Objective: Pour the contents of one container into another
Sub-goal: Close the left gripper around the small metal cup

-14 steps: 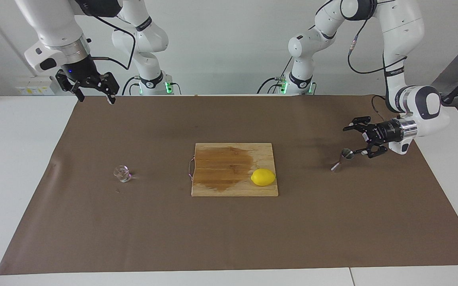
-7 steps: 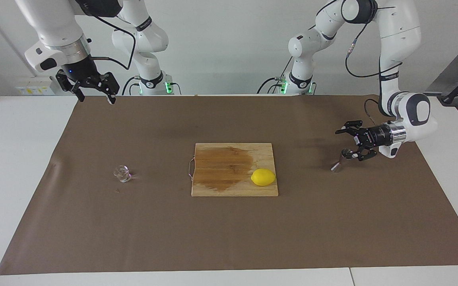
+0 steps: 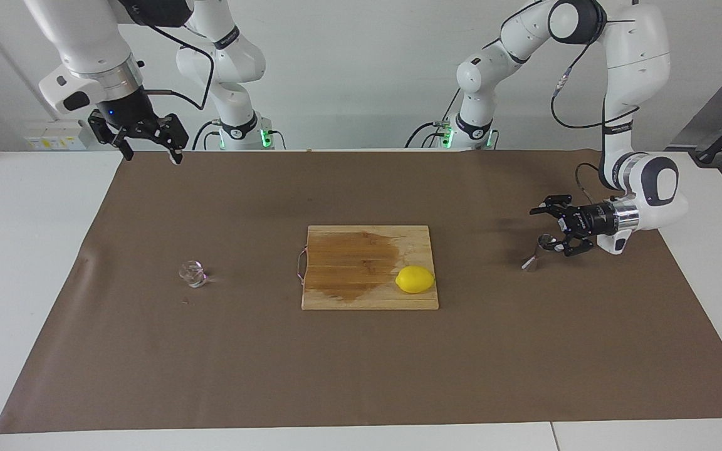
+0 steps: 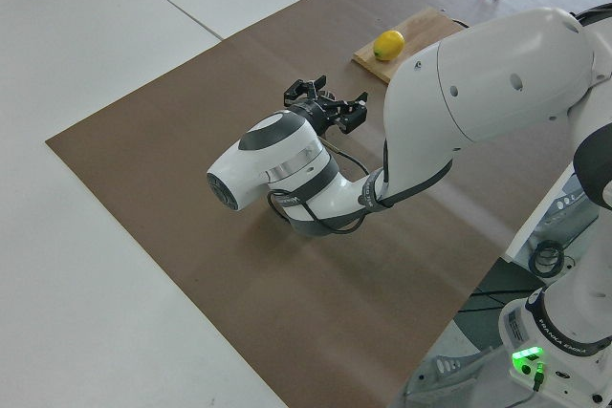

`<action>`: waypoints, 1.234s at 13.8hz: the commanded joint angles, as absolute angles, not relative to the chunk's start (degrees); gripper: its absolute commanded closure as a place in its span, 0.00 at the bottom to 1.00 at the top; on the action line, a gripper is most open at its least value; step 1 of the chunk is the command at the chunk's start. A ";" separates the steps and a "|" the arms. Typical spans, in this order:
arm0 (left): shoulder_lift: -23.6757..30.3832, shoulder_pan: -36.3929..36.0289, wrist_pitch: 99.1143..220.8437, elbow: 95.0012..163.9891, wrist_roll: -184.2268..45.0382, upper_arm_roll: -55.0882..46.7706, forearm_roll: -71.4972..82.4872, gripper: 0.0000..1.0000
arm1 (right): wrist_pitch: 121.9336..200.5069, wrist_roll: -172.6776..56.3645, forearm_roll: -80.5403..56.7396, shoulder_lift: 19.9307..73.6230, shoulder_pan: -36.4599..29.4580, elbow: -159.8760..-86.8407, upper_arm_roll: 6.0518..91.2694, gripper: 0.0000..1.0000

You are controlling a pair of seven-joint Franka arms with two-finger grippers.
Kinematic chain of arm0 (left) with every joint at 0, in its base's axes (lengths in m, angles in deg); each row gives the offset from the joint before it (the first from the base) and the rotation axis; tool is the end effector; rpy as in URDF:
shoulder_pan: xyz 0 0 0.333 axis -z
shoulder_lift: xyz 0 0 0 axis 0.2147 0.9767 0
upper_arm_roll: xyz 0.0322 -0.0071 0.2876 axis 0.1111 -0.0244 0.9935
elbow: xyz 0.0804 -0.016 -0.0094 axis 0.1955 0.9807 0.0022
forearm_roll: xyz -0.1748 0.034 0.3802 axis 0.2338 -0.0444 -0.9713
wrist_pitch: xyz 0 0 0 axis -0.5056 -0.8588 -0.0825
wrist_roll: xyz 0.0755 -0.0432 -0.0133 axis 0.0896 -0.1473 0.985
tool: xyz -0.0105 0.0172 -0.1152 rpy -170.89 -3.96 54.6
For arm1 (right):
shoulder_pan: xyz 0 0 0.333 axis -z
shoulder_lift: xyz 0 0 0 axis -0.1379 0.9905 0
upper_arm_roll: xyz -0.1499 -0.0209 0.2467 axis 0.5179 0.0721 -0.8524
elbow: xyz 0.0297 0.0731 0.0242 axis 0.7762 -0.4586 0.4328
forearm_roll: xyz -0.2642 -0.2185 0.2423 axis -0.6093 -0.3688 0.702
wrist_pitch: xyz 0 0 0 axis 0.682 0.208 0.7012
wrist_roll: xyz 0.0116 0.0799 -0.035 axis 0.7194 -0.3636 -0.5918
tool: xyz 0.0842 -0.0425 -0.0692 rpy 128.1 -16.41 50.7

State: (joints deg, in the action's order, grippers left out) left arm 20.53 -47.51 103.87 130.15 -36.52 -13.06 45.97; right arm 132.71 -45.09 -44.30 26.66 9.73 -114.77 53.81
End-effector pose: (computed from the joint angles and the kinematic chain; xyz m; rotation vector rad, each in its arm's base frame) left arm 0.5601 0.1162 0.2373 1.1983 1.3810 -1.2251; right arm 0.5548 -0.0007 0.5917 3.1032 -0.1291 -0.0329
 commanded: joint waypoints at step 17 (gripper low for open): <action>28.71 -49.93 103.60 123.30 -44.34 -15.02 44.17 0.00 | 132.48 -44.01 -43.46 25.37 10.03 -116.11 53.40 0.00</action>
